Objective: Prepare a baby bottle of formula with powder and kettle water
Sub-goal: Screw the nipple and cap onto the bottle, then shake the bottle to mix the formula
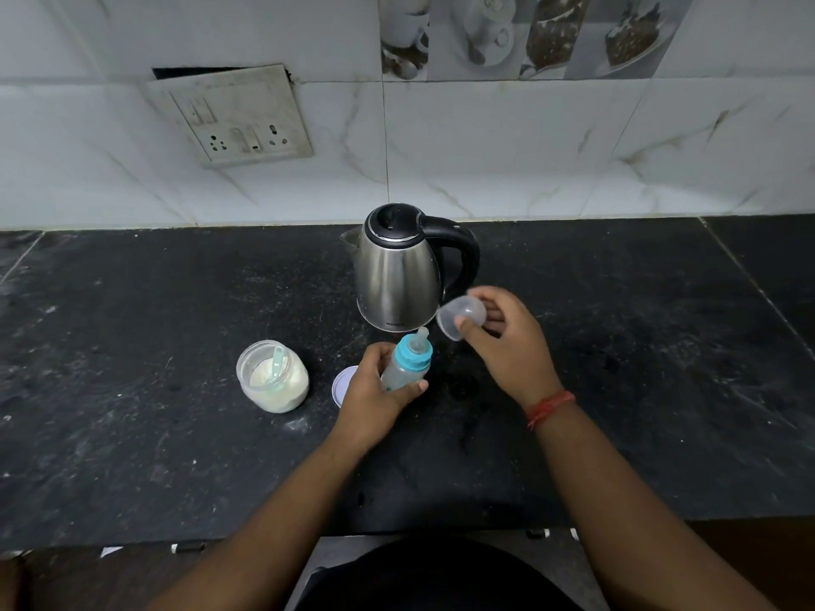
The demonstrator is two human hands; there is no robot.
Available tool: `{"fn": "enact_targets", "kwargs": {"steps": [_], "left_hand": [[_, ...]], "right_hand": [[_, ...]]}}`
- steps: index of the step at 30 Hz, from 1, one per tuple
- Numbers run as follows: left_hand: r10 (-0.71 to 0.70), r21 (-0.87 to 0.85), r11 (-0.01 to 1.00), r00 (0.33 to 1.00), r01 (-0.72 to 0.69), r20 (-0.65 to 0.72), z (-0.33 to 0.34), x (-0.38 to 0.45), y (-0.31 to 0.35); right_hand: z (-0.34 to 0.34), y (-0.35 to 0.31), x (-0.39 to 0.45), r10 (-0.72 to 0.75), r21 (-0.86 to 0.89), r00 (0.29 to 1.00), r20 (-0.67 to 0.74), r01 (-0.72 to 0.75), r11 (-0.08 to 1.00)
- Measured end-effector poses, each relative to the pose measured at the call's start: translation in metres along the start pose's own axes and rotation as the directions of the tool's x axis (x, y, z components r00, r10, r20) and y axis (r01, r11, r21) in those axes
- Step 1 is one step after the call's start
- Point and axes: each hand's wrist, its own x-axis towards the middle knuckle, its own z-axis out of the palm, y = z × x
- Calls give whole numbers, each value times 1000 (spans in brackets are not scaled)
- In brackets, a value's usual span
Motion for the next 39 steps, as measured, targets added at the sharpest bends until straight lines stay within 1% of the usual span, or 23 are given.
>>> {"fn": "enact_targets", "kwargs": {"steps": [1,2,3,5,7,11,15,17,20,23,25,28,30,33,36,37,38,39], "left_hand": [[-1,-11,1000,1000,1,2,0,0,0],[0,-23,1000,1000,0,3,1,0,0],[4,-34,999,1000,-4,4,1,0,1],[22,-45,999,1000,-22,5,-1,0,3],[44,-44,998,999,-43,9,-4,-1,6],[41,4,999,999,-41,13,-10,-2,9],[82,128,988,997,-80,-9,-15,-2,13],[104,175,979,995,-104,8,-18,-2,15],[108,192,975,993,-114,41,-18,-6,19],[101,207,972,993,-112,64,-14,-9,25],[120,225,965,990,-132,68,-11,-9,32],[156,274,947,986,-168,66,-5,-10,40],[152,250,954,986,-165,69,-2,-13,41],[136,189,970,986,-153,99,4,-20,40],[213,160,958,965,-237,154,11,-31,33],[233,208,941,956,-268,178,12,-34,25],[231,315,905,952,-287,202,12,-39,15],[208,449,846,954,-287,216,12,-43,3]], "right_hand": [[3,-11,0,-35,46,998,52,33,998],[6,-19,-1,-78,46,992,101,74,996],[10,-24,-2,-121,-3,982,148,122,992],[18,-27,-4,-169,-153,954,246,211,966],[26,-25,-9,-165,-213,941,294,233,949],[36,-19,-15,-158,-163,955,249,202,966],[37,-15,-19,-152,-147,962,226,188,971],[37,-12,-24,-138,-123,972,192,163,979],[34,-6,-32,-110,-86,982,153,125,988],[33,-1,-31,-78,-97,984,163,95,991],[36,0,-36,-30,-94,981,191,49,994],[41,5,-44,29,-8,979,201,-28,1000],[40,7,-44,24,17,982,189,-27,999],[36,7,-42,21,0,981,195,-21,1000],[31,11,-45,54,19,988,144,-57,998],[28,12,-46,63,28,991,122,-67,997],[25,15,-47,69,32,992,104,-73,997],[21,17,-47,74,33,993,93,-77,996]]}}
